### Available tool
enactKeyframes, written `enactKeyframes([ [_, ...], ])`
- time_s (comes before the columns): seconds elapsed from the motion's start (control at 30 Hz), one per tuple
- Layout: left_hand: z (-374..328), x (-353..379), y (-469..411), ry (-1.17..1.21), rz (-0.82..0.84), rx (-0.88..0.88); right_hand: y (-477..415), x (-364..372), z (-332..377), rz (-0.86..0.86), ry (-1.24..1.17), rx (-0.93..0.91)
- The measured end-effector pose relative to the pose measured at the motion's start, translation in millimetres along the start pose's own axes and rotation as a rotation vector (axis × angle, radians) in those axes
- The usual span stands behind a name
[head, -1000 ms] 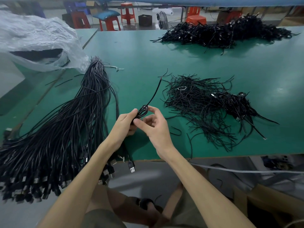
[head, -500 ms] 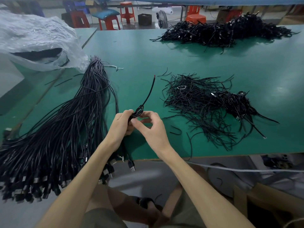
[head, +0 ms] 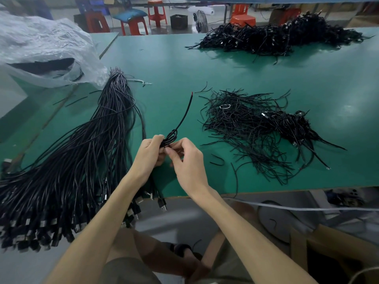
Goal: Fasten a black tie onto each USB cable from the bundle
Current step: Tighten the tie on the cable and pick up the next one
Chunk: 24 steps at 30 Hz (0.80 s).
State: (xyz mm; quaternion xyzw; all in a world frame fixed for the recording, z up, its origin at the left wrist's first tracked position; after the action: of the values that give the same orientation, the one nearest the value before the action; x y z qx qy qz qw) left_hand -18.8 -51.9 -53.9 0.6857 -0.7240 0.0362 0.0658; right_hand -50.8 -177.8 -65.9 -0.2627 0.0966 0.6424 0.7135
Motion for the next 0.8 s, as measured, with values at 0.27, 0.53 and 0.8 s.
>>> enactKeyframes([
  [0.27,3,-3,-2,-0.009,-0.030,-0.001,6,-2,9,0.006,0.269,-0.119],
  [0.53,6,-6,-3,0.046,-0.070,-0.024,8,-2,13,0.045,0.306,-0.228],
  [0.8,0,-5,-2,0.141,-0.149,-0.039,4,-1,11,0.048,0.172,-0.234],
])
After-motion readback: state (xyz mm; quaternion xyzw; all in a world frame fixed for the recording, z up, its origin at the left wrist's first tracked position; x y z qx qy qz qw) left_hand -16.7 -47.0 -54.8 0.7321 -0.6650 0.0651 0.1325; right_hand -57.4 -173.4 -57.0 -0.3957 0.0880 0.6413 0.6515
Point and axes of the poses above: each hand's wrist, its own y-axis away from the middle knuckle, its own x-axis out of the palm, z = x × y, the point moved 1 cm from there along -y, towards the middle knuckle, and after that the axes turned 13 degrees about y, right-handed, at the moved point
